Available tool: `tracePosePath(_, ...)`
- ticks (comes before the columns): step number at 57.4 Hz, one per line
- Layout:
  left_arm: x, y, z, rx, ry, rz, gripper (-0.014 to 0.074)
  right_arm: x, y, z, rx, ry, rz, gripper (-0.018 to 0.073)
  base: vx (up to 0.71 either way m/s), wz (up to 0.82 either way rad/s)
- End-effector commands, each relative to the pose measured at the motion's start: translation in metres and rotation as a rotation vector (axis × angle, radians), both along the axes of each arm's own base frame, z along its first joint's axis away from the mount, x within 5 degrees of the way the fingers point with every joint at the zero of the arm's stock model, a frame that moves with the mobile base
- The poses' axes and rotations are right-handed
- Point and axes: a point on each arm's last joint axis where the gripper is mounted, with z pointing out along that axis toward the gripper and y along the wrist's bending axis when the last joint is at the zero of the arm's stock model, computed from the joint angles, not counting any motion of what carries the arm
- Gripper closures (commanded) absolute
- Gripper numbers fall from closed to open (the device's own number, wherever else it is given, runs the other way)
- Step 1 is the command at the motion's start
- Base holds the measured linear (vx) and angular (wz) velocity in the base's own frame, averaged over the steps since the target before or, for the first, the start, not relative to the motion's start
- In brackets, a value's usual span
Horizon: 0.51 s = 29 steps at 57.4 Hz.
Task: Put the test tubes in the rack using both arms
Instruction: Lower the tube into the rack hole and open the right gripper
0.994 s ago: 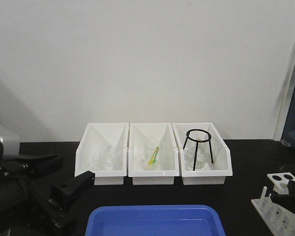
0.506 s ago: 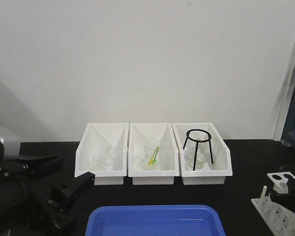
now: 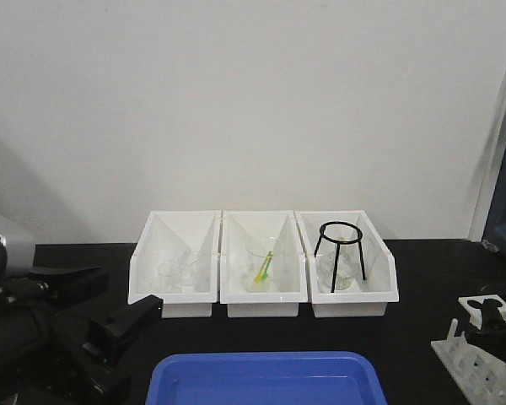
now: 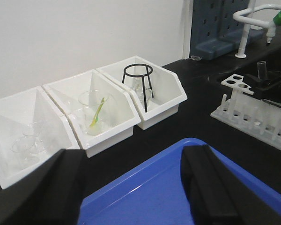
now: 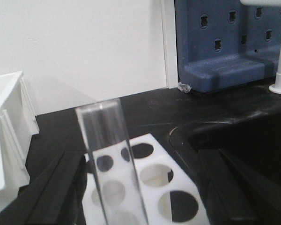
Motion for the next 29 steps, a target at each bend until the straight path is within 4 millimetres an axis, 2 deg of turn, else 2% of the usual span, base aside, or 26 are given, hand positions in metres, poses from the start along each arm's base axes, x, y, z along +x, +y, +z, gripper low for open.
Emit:
tracePosePath(1, -0.002, 0.001, 0.023, -0.087, -0.101, -0.004, 0.0066, -0.001, -0.001, 0.044, -0.056, -0.189, 0.002, 0.0005, 0.00, 0.00)
tracePosePath(13, -0.002, 0.001, 0.022, -0.078, -0.090, -0.003, 0.0066, -0.012, 0.009, 0.096, -0.135, -0.338, 0.085, 0.0005, 0.00, 0.00)
tracePosePath(21, -0.002, 0.001, 0.019, -0.059, -0.063, -0.001, 0.0066, -0.029, 0.016, 0.138, -0.184, -0.452, 0.117, 0.0005, 0.00, 0.00)
tracePosePath(29, -0.003, 0.002, 0.016, -0.040, -0.038, 0.001, 0.0066, -0.049, 0.024, 0.172, -0.215, -0.491, 0.150, 0.0031, 0.00, 0.00)
